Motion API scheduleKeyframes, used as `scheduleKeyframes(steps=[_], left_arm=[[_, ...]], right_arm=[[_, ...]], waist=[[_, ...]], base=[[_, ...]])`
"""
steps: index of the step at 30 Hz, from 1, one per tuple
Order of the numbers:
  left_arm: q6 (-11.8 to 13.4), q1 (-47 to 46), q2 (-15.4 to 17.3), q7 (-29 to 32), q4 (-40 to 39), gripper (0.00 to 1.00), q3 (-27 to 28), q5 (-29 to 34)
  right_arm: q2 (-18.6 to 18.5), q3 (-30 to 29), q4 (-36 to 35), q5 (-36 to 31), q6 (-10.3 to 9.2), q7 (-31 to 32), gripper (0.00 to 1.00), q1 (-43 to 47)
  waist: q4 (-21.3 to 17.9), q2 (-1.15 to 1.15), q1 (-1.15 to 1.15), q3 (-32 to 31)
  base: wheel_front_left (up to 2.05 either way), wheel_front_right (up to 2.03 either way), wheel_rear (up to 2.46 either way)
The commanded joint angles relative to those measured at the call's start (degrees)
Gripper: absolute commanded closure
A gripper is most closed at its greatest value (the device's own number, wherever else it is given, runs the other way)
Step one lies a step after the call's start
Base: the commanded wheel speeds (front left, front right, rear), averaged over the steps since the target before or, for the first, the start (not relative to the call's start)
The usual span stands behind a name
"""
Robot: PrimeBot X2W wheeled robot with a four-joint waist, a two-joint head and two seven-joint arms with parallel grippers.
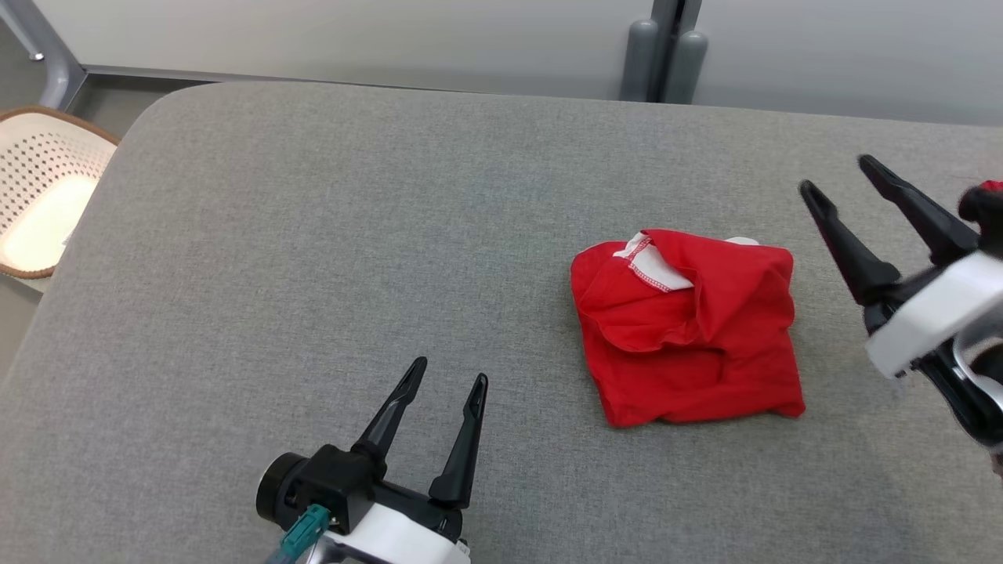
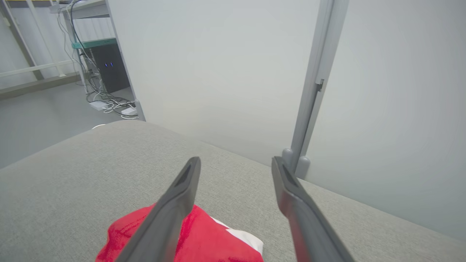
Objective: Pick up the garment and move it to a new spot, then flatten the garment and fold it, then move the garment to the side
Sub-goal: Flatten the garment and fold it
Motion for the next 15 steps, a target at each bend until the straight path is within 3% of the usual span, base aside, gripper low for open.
scheduleKeyframes(steps=[1, 7, 15], left_arm=[[0.4, 0.7, 0.4, -0.2, -0.5, 0.0, 0.5, 0.7], [0.2, 2.1, 0.5, -0.2, -1.2, 0.0, 0.8, 2.5], [-0.5, 2.8, 0.2, -0.2, -0.9, 0.0, 0.5, 3.5]], right_arm=[[-0.1, -2.8, 1.0, -1.7, -0.03, -2.5, 0.0, 3.3], [1.6, -10.3, 3.8, -8.8, -0.03, -8.7, 0.0, 15.4], [7.5, -9.3, 2.9, -10.3, -0.03, -8.2, 0.0, 20.5]], waist=[[-1.1, 0.0, 0.0, -0.9], [-3.0, 0.0, 0.0, -2.4], [-2.8, 0.0, 0.0, -3.2]], base=[[0.0, 0.0, 0.0], [0.0, 0.0, 0.0], [0.0, 0.0, 0.0]])
